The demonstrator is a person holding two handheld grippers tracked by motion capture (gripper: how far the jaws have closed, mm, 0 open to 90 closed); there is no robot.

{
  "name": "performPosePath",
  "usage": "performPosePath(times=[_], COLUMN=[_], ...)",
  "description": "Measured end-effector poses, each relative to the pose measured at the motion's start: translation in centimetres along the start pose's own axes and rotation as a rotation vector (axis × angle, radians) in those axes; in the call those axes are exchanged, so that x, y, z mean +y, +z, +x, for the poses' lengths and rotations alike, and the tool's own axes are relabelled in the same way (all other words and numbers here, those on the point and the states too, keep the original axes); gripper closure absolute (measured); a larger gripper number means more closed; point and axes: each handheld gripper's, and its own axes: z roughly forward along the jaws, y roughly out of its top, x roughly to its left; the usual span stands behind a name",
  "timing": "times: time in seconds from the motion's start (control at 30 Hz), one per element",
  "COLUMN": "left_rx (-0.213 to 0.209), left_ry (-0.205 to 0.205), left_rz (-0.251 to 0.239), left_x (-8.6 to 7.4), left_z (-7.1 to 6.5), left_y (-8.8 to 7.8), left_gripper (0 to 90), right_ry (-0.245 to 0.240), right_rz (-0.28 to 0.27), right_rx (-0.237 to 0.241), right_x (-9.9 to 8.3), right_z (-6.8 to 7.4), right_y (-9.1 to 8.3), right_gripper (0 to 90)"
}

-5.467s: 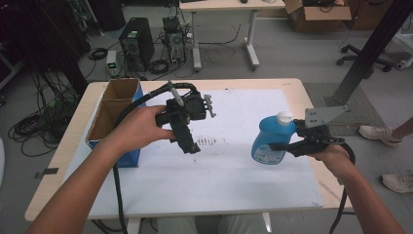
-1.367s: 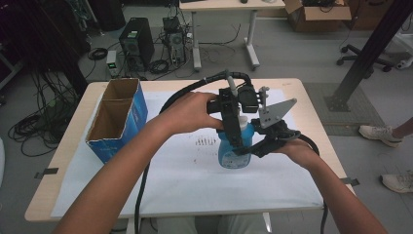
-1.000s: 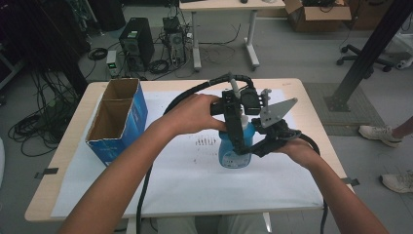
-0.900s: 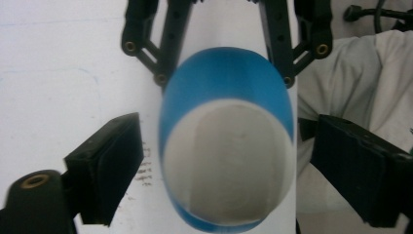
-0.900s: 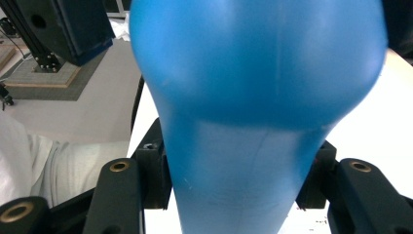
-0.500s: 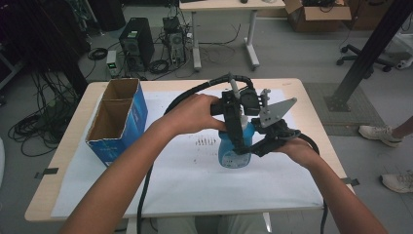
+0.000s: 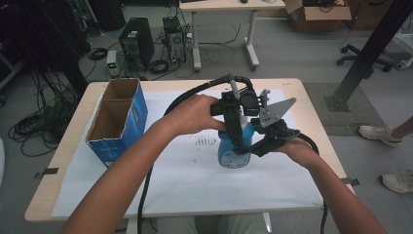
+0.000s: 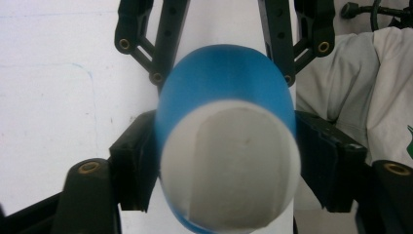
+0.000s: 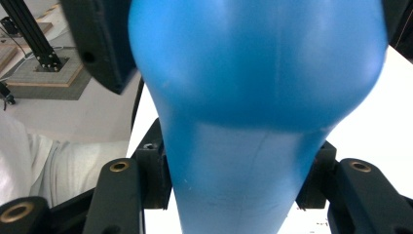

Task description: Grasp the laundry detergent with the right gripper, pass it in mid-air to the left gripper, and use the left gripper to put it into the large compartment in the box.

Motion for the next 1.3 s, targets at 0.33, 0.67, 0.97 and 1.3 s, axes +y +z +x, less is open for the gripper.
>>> performPosePath(times=[0.33,0.67,0.97,1.3], left_rx=[0.009,0.016,0.04,0.119], left_ry=[-0.006,-0.003,-0.051,-0.239], left_rz=[0.006,0.013,0.036,0.037], left_x=[-0.1,-0.1,-0.8,-3.3], left_z=[0.1,0.0,0.5,1.9], left_y=[0.0,0.0,-0.7,-5.0], left_gripper=[37.4,38.1,38.1,38.1], right_ry=[0.001,-0.003,0.045,0.176], right_rz=[0.002,0.0,0.009,0.08], right_rx=[0.006,0.008,-0.035,-0.146], right_x=[0.0,0.0,-0.4,-2.4], right_z=[0.0,0.0,0.0,-0.8], right_y=[0.2,0.4,0.1,-3.8], right_gripper=[44.5,44.5,13.8,5.7])
